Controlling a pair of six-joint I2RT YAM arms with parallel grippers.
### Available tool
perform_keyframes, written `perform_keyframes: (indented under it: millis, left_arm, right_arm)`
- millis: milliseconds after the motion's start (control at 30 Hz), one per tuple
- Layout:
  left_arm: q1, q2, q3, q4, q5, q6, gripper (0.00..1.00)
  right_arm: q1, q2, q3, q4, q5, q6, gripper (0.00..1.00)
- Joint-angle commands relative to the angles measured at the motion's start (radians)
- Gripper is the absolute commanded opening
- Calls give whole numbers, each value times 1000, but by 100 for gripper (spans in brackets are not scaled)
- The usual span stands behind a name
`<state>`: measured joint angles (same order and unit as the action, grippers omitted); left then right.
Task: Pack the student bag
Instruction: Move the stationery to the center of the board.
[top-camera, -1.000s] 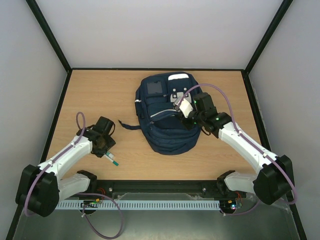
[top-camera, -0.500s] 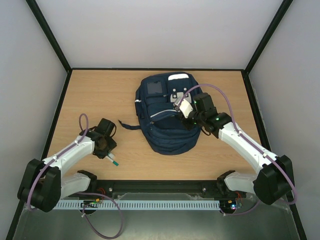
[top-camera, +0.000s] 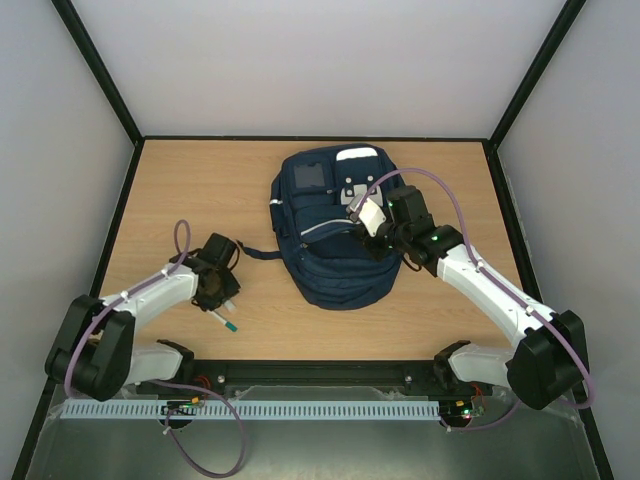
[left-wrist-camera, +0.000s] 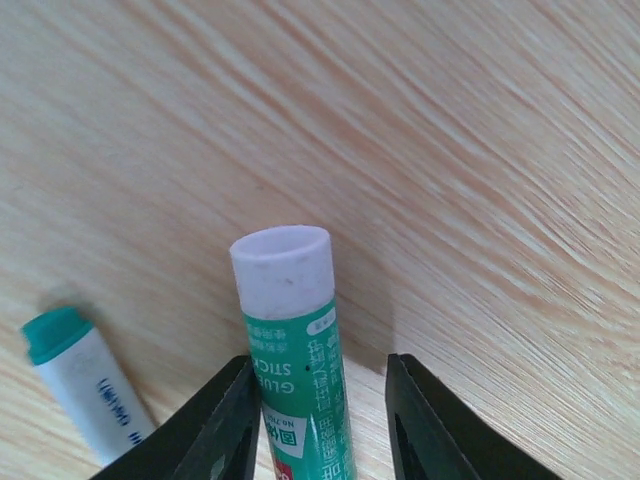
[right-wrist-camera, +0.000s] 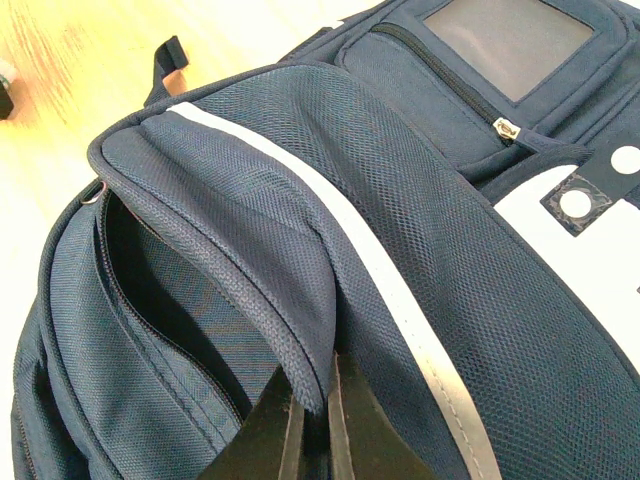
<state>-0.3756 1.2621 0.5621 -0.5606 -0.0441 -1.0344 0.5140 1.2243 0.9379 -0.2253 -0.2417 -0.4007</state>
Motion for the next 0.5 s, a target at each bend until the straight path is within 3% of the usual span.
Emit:
perform_keyframes:
  millis: [0,200,467]
  left_arm:
    - [-50,80,33,34,38,133,35]
    - [-158,208,83,43,63,217,25]
    - [-373,273,203,-12,0,375,25]
  right_arm:
    - [-3,-39,-2,7,-56,14,1]
    - [-4,-39,-2,6,-59,16,1]
    - [-3,-38,-4,6,-54,13,1]
